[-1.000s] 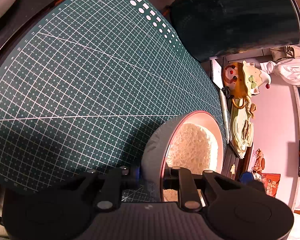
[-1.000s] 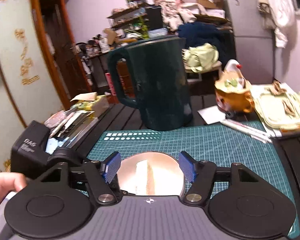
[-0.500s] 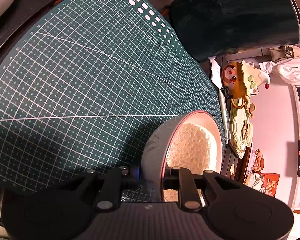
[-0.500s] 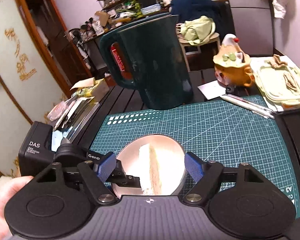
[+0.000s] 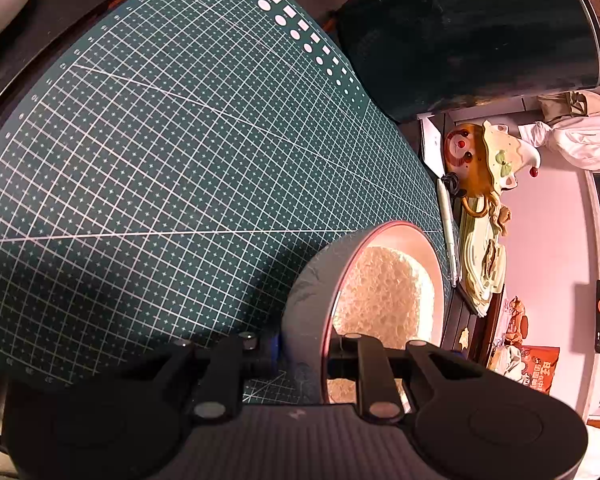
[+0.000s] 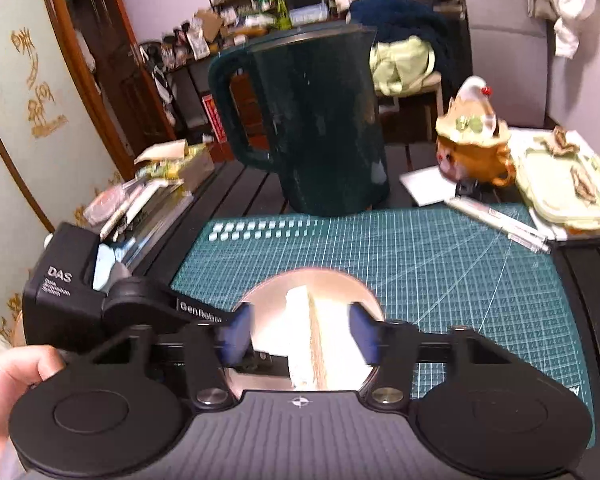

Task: Clean bowl
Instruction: 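Press the sponge into the bowl bottom and wipe with the right tool, then scrub the bowl interior with the sponge in the right tool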

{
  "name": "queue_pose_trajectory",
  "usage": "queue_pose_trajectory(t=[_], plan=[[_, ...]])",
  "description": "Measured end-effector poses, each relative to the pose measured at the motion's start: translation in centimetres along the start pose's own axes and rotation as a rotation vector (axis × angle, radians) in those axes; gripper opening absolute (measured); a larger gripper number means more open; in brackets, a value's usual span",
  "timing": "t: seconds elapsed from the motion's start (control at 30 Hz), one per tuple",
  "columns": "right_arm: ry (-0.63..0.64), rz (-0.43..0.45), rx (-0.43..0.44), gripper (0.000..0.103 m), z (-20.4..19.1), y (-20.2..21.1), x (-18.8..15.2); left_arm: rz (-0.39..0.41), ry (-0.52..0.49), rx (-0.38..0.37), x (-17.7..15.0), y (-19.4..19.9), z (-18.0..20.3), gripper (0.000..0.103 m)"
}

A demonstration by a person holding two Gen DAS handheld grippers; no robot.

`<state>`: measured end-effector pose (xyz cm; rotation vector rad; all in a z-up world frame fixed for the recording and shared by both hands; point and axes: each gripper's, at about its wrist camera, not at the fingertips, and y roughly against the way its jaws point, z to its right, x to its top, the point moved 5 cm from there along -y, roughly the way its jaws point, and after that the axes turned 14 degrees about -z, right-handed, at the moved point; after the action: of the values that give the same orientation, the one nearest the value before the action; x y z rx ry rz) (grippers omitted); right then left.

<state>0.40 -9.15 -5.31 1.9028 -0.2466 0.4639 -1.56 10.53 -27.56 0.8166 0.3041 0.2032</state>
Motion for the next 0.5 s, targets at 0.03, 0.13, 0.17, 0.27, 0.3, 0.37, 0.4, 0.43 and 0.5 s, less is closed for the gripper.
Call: queue_pose_trajectory(t=[0.03, 0.13, 0.17, 0.27, 0.3, 0.37, 0.4, 0.43, 0.5], plan=[[0.000, -0.007, 0.000, 0.037, 0.0, -0.1, 0.1, 0.001, -0.002, 0.001, 0.2, -0.1, -0.1, 0.019], [0.002, -0.018, -0.010, 0.036, 0.1, -0.3, 0.2, 0.002, -0.005, 0.004, 1.2, -0.4, 0.9, 0.019], [0.006, -0.028, -0.011, 0.033, 0.1, -0.5, 0.2, 0.002, -0.006, 0.005, 1.2, -0.4, 0.6, 0.019], [0.001, -0.070, 0.009, 0.031, 0.1, -1.4, 0.4, 0.002, -0.005, 0.004, 1.5, -1.0, 0.4, 0.020], [-0.001, -0.075, 0.011, 0.030, 0.1, -1.5, 0.4, 0.002, -0.005, 0.003, 1.6, -1.3, 0.3, 0.020], [-0.022, -0.096, -0.010, 0.030, 0.4, -2.5, 0.4, 0.001, -0.004, 0.003, 2.1, -2.5, 1.1, 0.020], [-0.025, -0.103, -0.026, 0.028, 0.5, -2.8, 0.3, 0.001, -0.004, 0.003, 2.1, -2.6, 0.9, 0.020], [-0.026, -0.106, -0.034, 0.021, 0.6, -3.0, 0.3, 0.000, -0.004, 0.002, 2.2, -2.8, 0.7, 0.020], [-0.042, -0.105, -0.039, 0.016, 0.8, -3.3, 0.0, -0.001, -0.005, 0.002, 2.3, -3.2, 0.0, 0.020]])
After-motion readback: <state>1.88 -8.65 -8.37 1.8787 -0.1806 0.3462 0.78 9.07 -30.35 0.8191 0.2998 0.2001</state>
